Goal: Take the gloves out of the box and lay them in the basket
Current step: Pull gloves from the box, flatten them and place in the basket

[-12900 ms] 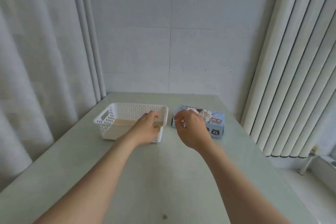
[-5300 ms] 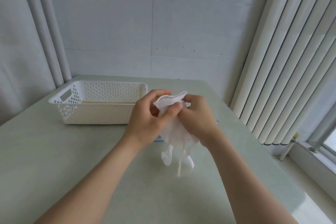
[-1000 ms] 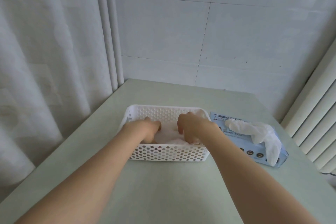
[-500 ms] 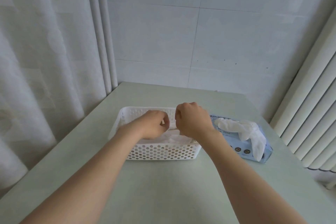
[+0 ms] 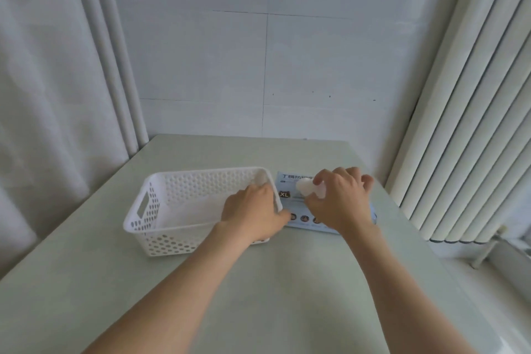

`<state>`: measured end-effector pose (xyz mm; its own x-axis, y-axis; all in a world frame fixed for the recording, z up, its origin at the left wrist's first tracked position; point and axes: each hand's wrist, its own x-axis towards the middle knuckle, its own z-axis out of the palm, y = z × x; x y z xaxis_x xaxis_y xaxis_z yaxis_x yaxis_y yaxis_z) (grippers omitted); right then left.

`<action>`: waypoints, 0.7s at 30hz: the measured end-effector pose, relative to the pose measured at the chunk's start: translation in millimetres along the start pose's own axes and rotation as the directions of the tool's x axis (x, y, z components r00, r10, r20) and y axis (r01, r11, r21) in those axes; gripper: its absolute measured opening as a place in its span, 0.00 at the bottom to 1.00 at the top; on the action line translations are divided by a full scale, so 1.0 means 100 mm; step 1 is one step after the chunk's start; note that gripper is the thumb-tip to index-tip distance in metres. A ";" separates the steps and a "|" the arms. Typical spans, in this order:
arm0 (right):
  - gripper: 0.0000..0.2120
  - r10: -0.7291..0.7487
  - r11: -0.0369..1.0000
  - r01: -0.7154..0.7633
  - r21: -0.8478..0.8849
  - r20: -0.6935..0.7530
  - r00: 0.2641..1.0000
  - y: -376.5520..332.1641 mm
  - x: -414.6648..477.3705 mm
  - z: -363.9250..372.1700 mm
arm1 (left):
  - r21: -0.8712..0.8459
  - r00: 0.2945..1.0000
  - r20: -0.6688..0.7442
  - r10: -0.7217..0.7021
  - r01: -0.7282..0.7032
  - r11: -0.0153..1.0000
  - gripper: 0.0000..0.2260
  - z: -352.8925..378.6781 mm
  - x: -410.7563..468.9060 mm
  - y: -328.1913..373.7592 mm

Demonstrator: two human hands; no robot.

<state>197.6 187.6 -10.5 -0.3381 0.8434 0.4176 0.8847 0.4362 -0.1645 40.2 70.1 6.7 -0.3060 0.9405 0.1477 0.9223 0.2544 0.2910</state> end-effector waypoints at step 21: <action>0.12 0.164 0.708 0.085 0.701 -0.281 0.946 0.04 0.52 -0.08 | 0.038 0.940 0.028 0.341 -0.342 0.939 0.17 0.24 0.60 0.40</action>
<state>185.8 230.9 17.6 -0.0841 0.7809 0.6190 0.3720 0.6009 -0.7075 64.2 142.0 4.3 0.0331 0.9767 0.2118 0.9795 -0.0738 0.1873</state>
